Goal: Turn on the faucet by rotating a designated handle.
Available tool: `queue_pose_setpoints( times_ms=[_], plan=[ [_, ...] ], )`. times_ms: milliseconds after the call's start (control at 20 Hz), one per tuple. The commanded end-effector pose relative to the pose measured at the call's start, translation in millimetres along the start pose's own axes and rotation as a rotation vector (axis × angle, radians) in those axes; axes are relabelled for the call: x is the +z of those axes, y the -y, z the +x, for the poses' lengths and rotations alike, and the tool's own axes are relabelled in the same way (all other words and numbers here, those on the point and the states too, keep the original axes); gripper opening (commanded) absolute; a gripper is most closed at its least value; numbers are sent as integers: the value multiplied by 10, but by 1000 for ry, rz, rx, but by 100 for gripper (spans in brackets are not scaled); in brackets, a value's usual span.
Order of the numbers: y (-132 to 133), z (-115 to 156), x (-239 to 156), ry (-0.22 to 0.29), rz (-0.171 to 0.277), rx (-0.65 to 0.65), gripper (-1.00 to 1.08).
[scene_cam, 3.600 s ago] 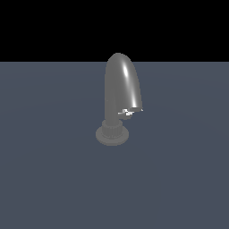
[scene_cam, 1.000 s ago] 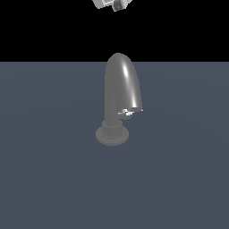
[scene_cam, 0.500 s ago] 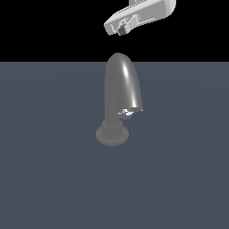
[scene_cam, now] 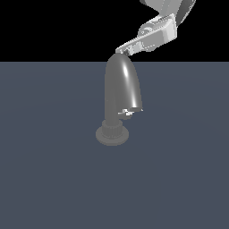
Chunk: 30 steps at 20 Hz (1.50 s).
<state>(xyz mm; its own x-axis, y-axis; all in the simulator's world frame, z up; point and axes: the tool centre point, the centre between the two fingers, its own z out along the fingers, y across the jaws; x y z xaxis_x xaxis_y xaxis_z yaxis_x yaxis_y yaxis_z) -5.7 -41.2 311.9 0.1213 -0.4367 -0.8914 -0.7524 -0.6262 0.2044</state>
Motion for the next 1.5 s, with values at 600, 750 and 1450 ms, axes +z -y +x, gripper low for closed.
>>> queue_pose_setpoints(
  times_ms=[600,750,1450],
  plan=[
    [128,807,65,305,104,232,-100],
    [132,969,110,367,127,280,-100],
    [109,1372,294,526,187,404,-100]
  ],
)
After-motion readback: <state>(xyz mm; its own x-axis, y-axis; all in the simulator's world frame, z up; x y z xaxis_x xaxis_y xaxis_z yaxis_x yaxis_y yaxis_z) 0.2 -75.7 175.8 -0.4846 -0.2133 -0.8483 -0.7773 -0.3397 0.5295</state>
